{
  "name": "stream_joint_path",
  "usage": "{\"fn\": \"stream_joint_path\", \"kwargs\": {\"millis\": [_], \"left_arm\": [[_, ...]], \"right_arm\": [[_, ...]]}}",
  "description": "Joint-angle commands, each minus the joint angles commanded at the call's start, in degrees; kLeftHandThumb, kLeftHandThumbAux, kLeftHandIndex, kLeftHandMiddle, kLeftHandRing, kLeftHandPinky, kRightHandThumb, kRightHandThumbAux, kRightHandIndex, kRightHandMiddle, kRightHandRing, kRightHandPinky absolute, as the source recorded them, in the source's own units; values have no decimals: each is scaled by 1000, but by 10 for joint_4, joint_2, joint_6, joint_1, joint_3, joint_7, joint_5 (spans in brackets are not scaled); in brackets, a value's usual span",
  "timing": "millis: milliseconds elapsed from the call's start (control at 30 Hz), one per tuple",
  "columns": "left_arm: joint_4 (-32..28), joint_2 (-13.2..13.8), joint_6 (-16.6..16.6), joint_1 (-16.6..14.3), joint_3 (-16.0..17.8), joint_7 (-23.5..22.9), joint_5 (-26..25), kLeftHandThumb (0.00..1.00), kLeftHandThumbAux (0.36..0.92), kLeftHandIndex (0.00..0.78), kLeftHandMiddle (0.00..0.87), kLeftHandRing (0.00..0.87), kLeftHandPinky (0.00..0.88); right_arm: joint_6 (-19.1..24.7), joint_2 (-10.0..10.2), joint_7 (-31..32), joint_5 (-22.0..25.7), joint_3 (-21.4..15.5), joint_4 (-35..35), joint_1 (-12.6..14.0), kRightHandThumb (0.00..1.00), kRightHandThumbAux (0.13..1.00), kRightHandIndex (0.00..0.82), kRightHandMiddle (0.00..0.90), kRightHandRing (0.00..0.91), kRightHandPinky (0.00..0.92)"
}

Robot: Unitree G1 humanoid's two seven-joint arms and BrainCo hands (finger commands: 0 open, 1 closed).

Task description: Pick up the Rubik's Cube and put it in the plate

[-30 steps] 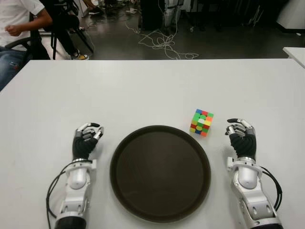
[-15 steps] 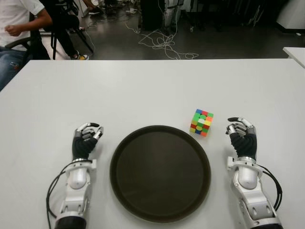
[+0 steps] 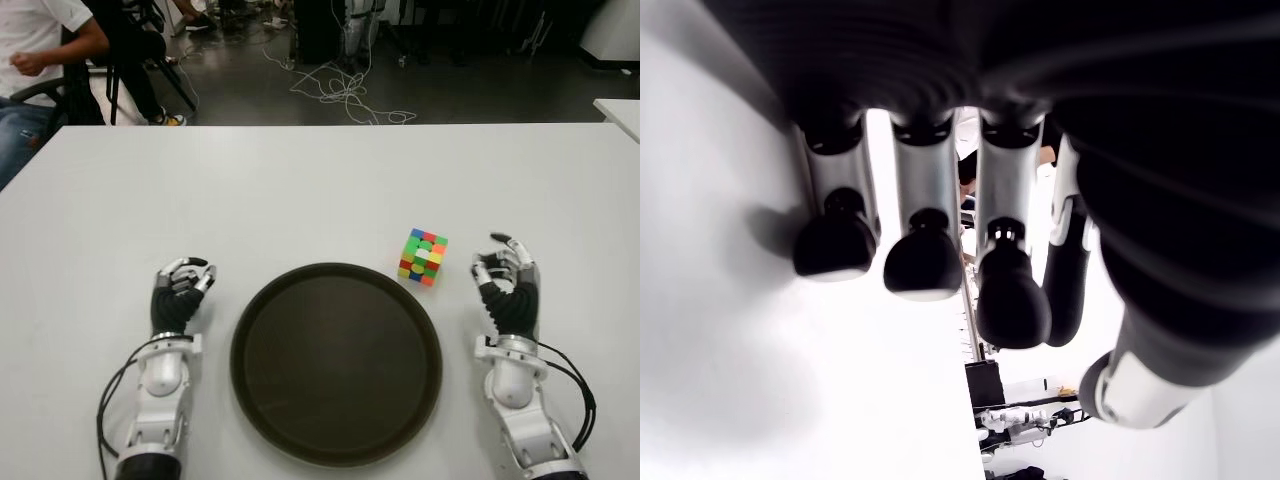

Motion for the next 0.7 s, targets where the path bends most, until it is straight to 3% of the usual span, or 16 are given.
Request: {"fn": "stream_joint_path", "kwargs": {"millis": [167,333,700], "left_arm": [[9,2,-6,-4,-2,-1,2,703,708,442,804,829,812],[12,2,-6,-7,-1,0,3,704,708,442,798,821,805],[10,1,-1,-7,0,3,2,703,707,443,800,821,810]], "right_arm": [[-22,-19,-6,-44,-9,24,-16,135,477,2,2,2,1],[-23,-22,2,-58,-19,33,-23,134,419,0,0,0,0],[8,-22,43,-60,-35,25,-32,169,392,0,0,0,0]]}}
